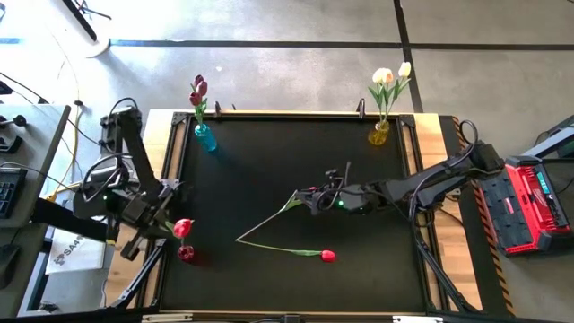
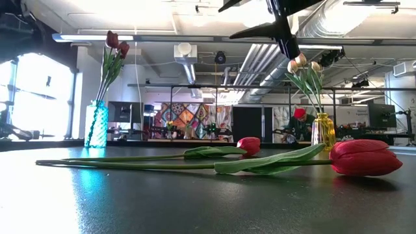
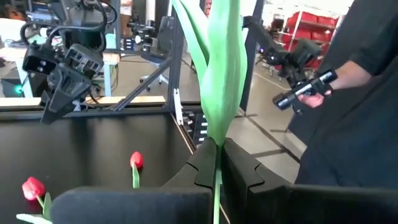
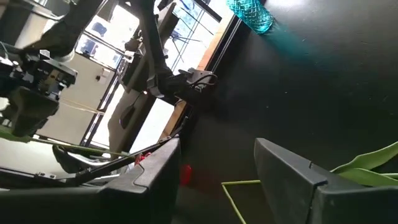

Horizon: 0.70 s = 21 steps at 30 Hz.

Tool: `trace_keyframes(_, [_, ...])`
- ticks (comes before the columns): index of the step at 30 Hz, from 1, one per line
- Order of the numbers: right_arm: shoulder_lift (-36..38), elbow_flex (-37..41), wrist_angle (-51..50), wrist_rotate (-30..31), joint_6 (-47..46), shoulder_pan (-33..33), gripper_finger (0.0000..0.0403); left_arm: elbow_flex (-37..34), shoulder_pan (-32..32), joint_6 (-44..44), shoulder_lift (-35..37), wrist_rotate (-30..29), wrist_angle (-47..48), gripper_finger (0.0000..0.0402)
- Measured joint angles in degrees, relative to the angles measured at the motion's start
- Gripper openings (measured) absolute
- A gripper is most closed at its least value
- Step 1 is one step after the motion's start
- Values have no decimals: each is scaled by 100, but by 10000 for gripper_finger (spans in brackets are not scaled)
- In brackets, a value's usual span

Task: Sort flowers into vase by color
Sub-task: Put the top center red flower into the red vase

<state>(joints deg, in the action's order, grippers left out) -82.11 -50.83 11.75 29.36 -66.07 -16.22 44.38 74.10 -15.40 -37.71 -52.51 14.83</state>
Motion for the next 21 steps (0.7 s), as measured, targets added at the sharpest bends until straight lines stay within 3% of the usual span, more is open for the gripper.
trace_keyframes(6, [0, 0, 142, 0, -6, 10, 194, -410, 466, -62, -76, -819, -525, 0])
trace_keyframes(11, [0, 0, 247, -2, 5, 10, 194, -795, 560, -10, -92, -996, -1068, 0])
trace_keyframes(21, [0, 0, 281, -262, -169, 10, 194, -996, 558, -1359, -90, -1293, -664, 7])
